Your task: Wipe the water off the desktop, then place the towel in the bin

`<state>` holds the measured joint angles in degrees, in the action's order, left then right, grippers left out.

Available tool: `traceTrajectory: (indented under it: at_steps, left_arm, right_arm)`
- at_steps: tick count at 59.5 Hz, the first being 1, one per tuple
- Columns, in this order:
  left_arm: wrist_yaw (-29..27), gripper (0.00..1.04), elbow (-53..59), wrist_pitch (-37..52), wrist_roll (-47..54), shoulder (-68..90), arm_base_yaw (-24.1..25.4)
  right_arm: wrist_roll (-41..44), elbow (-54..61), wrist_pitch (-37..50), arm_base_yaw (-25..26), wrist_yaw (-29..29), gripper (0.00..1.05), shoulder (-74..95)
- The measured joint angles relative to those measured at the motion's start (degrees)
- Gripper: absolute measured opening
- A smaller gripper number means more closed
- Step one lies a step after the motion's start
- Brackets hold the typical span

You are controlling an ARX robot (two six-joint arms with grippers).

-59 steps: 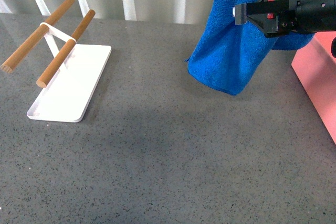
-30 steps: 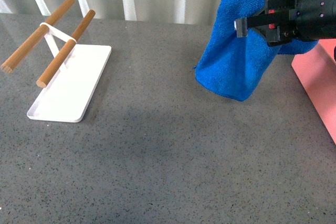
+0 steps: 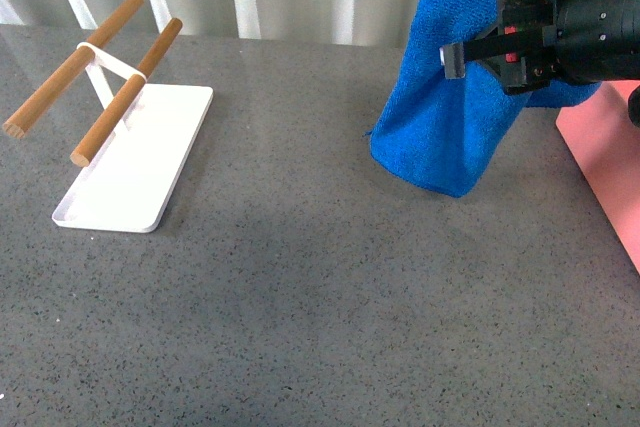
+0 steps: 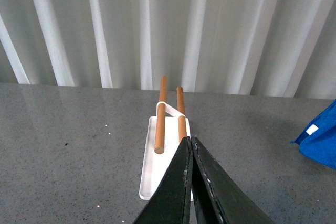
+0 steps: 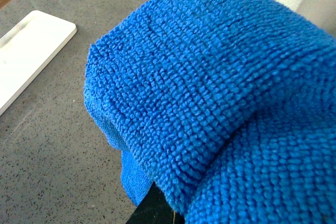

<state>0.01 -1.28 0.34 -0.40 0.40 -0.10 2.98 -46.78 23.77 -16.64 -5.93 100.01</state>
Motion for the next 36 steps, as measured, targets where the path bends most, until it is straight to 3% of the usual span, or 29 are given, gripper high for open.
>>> traceTrajectory:
  at_steps: [9, 13, 29, 36]
  left_arm:
    - [0.00, 0.04, 0.00, -0.31, -0.02, -0.17, 0.00]
    - [-0.02, 0.12, 0.00, -0.31, 0.00, -0.17, 0.00]
    - [-0.02, 0.61, 0.00, -0.31, 0.00, -0.17, 0.00]
    - [-0.02, 0.89, 0.00, -0.31, 0.00, -0.17, 0.00]
  right_arm:
    - [0.02, -0.22, 0.07, -0.28, 0.13, 0.06, 0.39]
    - [0.04, -0.24, 0.07, -0.33, 0.57, 0.06, 0.81]
    - [2.40, -3.54, -1.18, -1.05, 4.70, 0.06, 6.80]
    - [6.40, -8.07, -4.61, -1.53, 8.81, 0.06, 15.43]
